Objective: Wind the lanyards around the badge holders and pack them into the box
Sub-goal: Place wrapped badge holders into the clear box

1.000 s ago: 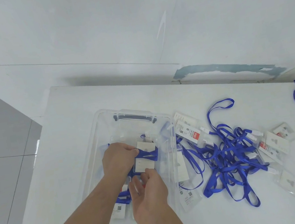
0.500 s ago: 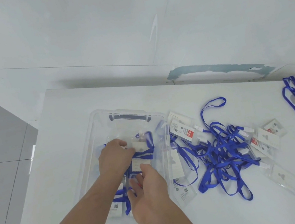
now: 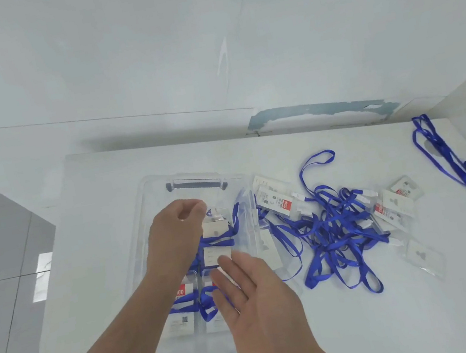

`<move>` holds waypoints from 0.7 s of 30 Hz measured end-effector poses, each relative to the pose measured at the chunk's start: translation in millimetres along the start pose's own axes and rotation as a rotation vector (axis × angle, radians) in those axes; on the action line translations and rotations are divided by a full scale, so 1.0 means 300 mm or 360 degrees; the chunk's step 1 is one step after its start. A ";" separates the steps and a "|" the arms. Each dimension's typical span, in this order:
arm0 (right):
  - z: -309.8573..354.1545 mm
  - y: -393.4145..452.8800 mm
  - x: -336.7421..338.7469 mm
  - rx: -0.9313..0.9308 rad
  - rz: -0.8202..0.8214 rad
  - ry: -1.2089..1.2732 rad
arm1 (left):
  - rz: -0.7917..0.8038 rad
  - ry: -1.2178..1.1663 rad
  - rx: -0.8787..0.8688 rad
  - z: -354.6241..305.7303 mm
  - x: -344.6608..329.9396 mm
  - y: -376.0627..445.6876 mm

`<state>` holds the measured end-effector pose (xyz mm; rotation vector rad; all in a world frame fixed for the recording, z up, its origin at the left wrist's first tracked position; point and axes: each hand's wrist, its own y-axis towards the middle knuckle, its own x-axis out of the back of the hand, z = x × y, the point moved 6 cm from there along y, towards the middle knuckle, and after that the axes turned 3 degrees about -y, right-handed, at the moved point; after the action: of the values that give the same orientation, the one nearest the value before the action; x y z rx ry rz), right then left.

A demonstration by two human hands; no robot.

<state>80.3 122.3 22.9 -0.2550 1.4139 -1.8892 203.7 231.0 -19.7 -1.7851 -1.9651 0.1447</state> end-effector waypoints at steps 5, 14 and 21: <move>0.083 -0.047 0.079 0.0233 0.0093 0.0011 | -0.0054 -0.0151 -0.0084 -0.068 0.016 -0.061; 0.333 -0.038 0.315 0.0570 0.0115 -0.0112 | -0.0137 -0.0347 -0.0222 -0.206 -0.083 -0.202; 0.593 0.010 0.572 0.0716 0.0057 -0.0488 | -0.0250 -0.0450 -0.0229 -0.278 -0.327 -0.336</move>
<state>61.4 -123.4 40.3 -0.2796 0.7637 -1.9808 149.7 102.6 65.7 -1.7681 -2.3603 0.2188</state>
